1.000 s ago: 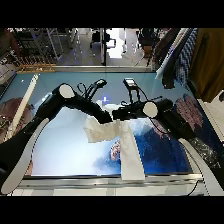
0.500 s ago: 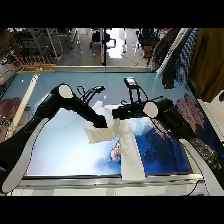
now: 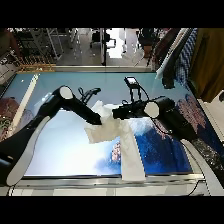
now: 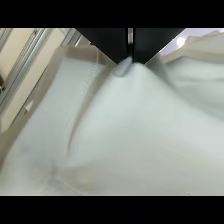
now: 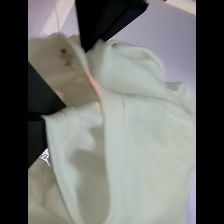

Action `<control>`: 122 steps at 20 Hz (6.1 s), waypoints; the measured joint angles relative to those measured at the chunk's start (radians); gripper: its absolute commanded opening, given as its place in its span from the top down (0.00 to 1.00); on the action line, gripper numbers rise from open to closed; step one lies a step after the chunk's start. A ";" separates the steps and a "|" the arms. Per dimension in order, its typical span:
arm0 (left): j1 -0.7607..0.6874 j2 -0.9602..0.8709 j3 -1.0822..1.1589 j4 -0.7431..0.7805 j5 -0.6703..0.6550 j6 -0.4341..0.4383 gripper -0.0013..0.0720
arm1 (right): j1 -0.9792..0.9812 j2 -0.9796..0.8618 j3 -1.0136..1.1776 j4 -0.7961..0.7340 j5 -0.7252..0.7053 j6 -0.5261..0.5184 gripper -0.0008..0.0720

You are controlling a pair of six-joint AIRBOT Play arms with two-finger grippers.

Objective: Fold the clothes and pants, and hang the long-sleeved shirts on hangers.

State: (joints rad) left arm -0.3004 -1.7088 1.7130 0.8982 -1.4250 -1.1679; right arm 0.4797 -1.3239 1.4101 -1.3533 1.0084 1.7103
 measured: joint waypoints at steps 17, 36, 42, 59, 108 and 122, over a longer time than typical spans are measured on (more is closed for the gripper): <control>0.138 0.133 0.000 -0.038 -0.022 0.017 0.16 | 0.000 0.008 0.000 -0.008 0.246 -0.027 0.97; -0.163 0.004 0.000 0.361 0.116 0.044 0.96 | 0.000 0.008 0.000 -0.016 0.224 -0.056 0.97; -0.072 0.105 0.070 0.377 0.299 -0.106 0.96 | 0.000 0.019 0.010 -0.016 0.356 -0.056 0.97; 0.006 0.296 -0.043 0.126 0.213 -0.219 0.89 | 0.098 -0.089 0.370 -0.116 0.393 0.019 0.97; 1.160 0.776 -0.919 0.767 0.412 -0.315 0.44 | 0.116 -0.296 0.373 -0.110 0.160 0.023 0.97; 1.168 0.607 -0.915 0.702 0.505 -0.288 0.86 | 0.116 -0.296 0.373 -0.109 0.176 0.008 0.97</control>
State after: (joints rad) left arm 0.8680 -1.1019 0.7979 1.6001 -0.9203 -1.4555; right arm 0.5961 -1.6203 1.7832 -1.4628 1.1847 1.7187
